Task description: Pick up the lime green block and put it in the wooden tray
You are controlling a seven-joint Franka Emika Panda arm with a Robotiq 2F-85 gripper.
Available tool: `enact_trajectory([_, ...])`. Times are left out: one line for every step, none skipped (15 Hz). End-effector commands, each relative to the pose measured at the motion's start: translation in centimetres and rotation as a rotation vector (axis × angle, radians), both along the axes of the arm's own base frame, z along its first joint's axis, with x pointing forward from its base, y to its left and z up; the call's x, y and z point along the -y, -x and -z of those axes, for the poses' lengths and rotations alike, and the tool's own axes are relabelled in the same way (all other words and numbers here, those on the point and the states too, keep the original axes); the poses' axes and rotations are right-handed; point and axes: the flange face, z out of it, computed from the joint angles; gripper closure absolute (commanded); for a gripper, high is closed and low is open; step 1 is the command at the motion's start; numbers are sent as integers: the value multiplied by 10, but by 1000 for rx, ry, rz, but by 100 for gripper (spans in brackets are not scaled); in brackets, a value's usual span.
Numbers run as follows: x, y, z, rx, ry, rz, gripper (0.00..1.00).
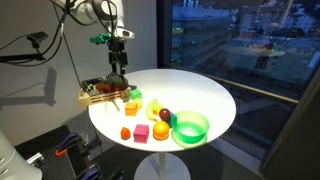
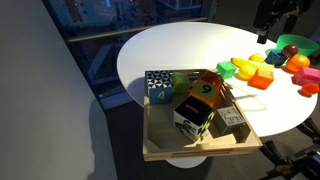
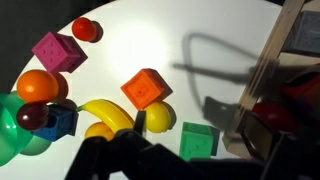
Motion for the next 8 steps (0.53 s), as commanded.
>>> enact_trajectory([24, 5, -25, -56, -45, -20, 0])
enact_trajectory([32, 7, -30, -67, -49, -22, 0])
enact_trajectory([39, 9, -36, -79, -54, -25, 0])
enact_trajectory([45, 10, -40, -88, -58, -28, 0])
enact_trajectory([52, 13, -46, -100, -64, -32, 0])
enact_trajectory([58, 15, -52, -112, -68, -40, 0])
enact_trajectory([64, 18, -58, -123, -77, -50, 0])
enact_trajectory([70, 22, -65, -132, -85, -60, 0])
